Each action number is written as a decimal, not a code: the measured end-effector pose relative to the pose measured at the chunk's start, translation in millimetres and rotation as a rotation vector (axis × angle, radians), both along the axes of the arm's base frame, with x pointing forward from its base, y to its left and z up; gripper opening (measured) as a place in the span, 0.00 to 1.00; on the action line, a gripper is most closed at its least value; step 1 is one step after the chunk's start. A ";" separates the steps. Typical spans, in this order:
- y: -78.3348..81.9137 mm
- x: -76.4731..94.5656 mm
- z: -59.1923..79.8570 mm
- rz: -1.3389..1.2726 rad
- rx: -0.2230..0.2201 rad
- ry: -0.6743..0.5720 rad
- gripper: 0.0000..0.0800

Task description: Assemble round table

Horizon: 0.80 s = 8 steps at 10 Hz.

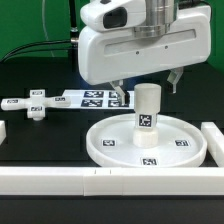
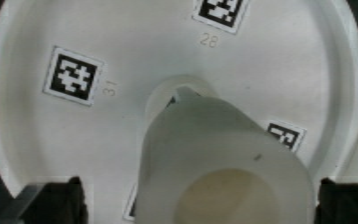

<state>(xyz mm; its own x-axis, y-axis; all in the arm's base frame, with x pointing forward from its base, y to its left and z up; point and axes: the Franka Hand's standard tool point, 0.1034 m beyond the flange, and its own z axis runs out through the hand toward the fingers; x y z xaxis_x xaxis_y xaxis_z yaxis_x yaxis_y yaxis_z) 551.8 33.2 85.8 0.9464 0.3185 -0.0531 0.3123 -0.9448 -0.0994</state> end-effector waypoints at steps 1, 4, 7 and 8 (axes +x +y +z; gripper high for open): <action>-0.1 -0.1 -0.1 0.000 0.000 0.000 0.65; -0.3 0.7 -0.5 0.020 0.002 -0.001 0.51; 0.0 0.7 -0.5 -0.003 0.002 0.001 0.51; 2.2 0.5 -0.9 -0.110 -0.001 0.011 0.51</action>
Offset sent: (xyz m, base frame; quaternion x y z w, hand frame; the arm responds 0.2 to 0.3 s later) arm 0.0000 0.0000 0.0000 0.0000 0.0000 0.0000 1.0000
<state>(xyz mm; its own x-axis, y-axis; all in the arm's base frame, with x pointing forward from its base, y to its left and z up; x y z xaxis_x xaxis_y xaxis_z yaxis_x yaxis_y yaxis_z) 552.3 35.4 84.9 0.9752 0.2122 -0.0638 0.2052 -0.9735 -0.1012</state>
